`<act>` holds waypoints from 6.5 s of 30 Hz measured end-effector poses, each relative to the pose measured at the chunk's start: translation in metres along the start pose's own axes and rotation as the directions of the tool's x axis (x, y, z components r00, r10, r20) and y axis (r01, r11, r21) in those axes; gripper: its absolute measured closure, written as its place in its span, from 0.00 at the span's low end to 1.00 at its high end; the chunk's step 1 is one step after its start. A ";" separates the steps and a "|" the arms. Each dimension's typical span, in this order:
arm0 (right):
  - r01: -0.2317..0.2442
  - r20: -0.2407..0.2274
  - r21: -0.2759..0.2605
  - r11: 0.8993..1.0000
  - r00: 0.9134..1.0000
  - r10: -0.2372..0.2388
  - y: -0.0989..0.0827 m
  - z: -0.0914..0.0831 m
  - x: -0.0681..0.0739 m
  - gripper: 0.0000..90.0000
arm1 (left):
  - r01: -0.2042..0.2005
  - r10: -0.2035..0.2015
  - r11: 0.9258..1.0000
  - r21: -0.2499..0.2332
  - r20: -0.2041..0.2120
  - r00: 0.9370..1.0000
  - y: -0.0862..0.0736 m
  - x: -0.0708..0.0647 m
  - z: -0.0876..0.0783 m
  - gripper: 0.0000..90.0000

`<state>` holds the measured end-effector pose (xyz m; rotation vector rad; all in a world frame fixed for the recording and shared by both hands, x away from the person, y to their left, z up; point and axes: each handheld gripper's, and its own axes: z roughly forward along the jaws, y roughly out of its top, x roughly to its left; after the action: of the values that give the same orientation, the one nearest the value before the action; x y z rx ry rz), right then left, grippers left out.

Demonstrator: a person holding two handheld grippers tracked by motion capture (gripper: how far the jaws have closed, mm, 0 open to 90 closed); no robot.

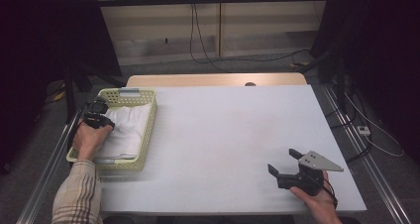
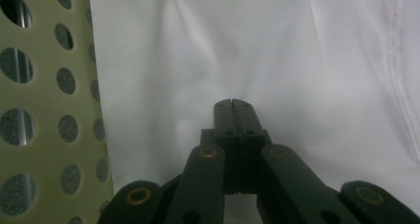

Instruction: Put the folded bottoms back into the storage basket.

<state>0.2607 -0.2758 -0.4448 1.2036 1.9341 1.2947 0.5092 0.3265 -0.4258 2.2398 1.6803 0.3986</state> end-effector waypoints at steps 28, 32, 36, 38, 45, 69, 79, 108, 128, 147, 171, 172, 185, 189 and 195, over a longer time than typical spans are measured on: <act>-0.015 0.007 -0.001 1.000 1.000 0.015 -0.001 0.001 -0.003 0.08 | -0.041 0.059 0.979 -0.201 0.085 0.995 -0.002 0.002 -0.027 0.56; -0.014 0.007 0.000 1.000 1.000 0.014 -0.001 0.001 -0.003 0.08 | -0.068 0.096 0.961 -0.270 0.094 0.991 -0.003 0.002 -0.035 0.44; -0.012 0.009 0.001 1.000 1.000 0.012 0.000 0.001 -0.002 0.08 | -0.039 0.078 0.944 -0.327 0.108 0.991 -0.005 0.007 -0.041 0.33; -0.013 0.009 0.001 1.000 1.000 0.013 0.000 0.001 -0.002 0.08 | -0.029 0.070 0.939 -0.343 0.107 0.992 -0.007 0.009 -0.042 0.26; -0.007 0.010 -0.002 1.000 1.000 0.007 0.000 0.001 -0.001 0.08 | -0.035 0.096 0.925 -0.378 0.142 0.985 -0.012 0.011 -0.049 0.08; -0.005 0.007 -0.014 1.000 1.000 0.005 0.001 0.000 -0.001 0.08 | -0.001 0.111 0.869 -0.495 0.193 0.975 -0.036 0.017 -0.084 0.07; -0.009 0.009 -0.018 1.000 1.000 0.009 0.001 0.000 -0.001 0.07 | -0.001 0.108 0.856 -0.518 0.178 0.978 -0.047 0.020 -0.092 0.07; -0.008 0.013 -0.014 1.000 1.000 0.008 0.001 0.001 -0.001 0.07 | 0.008 0.115 0.829 -0.559 0.184 0.976 -0.083 -0.001 -0.109 0.08; -0.005 0.009 -0.010 1.000 1.000 0.005 0.001 0.001 -0.001 0.07 | -0.085 0.203 0.818 -0.568 0.149 0.968 -0.105 -0.029 -0.130 0.08; -0.006 0.006 -0.011 1.000 1.000 0.006 0.001 0.001 -0.001 0.07 | -0.116 0.297 0.783 -0.611 0.204 0.933 -0.109 -0.067 -0.133 0.07; -0.008 0.000 -0.012 1.000 1.000 0.008 0.001 0.001 -0.001 0.08 | -0.181 0.366 0.736 -0.652 0.159 0.917 -0.089 -0.125 -0.135 0.07; -0.005 -0.001 -0.011 1.000 1.000 0.005 0.001 0.001 -0.001 0.08 | -0.184 0.370 0.739 -0.648 0.162 0.915 -0.088 -0.127 -0.135 0.07; -0.002 -0.004 -0.010 1.000 1.000 0.001 0.001 0.001 -0.001 0.08 | -0.221 0.413 0.747 -0.627 0.178 0.893 -0.071 -0.153 -0.122 0.06; -0.001 -0.005 -0.009 1.000 1.000 0.001 0.001 0.001 -0.001 0.08 | -0.226 0.428 0.748 -0.625 0.193 0.883 -0.065 -0.161 -0.118 0.06; -0.004 -0.006 -0.010 1.000 1.000 0.004 0.001 0.001 0.000 0.08 | -0.264 0.462 0.752 -0.604 0.197 0.865 -0.059 -0.178 -0.110 0.06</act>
<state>0.2620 -0.2757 -0.4440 1.2011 1.9284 1.3099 0.3651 0.1792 -0.3556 2.0172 0.7906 0.4903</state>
